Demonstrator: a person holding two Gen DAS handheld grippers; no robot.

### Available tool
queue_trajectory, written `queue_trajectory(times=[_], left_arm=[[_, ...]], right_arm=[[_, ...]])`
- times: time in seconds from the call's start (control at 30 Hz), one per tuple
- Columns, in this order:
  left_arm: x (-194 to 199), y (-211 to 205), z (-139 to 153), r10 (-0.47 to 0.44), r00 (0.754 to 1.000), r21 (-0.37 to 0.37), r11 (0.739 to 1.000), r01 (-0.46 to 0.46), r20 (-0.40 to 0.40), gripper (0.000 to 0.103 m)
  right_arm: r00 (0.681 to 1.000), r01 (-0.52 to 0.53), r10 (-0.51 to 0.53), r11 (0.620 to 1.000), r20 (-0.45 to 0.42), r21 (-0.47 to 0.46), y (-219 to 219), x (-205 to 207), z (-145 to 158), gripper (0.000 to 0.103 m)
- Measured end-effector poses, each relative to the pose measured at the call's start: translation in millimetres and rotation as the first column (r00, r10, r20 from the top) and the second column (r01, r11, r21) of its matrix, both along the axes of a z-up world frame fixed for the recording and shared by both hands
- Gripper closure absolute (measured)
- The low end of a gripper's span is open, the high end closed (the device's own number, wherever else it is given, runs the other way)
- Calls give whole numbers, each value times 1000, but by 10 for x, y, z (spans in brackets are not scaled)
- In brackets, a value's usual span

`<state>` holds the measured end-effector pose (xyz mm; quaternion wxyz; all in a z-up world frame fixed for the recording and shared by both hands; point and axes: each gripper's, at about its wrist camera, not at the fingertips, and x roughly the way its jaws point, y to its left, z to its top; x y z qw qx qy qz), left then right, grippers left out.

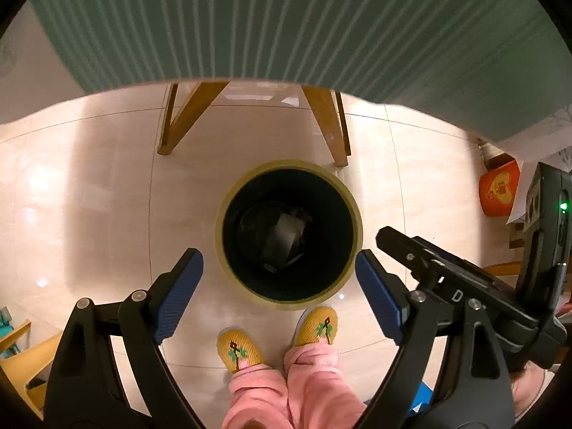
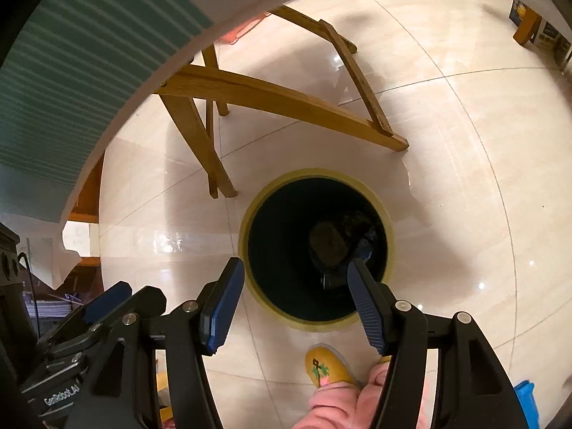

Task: Collect trash
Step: 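Lower both tools over the black bin and open them to drop the items, then raise both open tools back toward the table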

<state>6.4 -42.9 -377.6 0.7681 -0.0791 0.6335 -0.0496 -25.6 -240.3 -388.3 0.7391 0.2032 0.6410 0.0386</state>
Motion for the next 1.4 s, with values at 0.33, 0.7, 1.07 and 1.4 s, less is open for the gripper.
queue_trajectory(times=[0.33,0.7,1.07,1.4], left_arm=[[-57,245,446,-9,999,1,1000,9,30,18],[-269,474,1591,-30,996,-8,1000,31,87,18],[-361,749,2794,-17,981,-36,999,24,192,18],[-167,812,3761,-9,933,-54,998,30,359,17]], right_arm=[[999,-11,12,999,41,-31,5,-59,647,42],[995,-41,46,997,86,-58,87,-247,1812,42],[969,-61,91,989,230,-136,167,-398,3164,41],[910,-14,97,979,403,-204,228,-338,4218,40]])
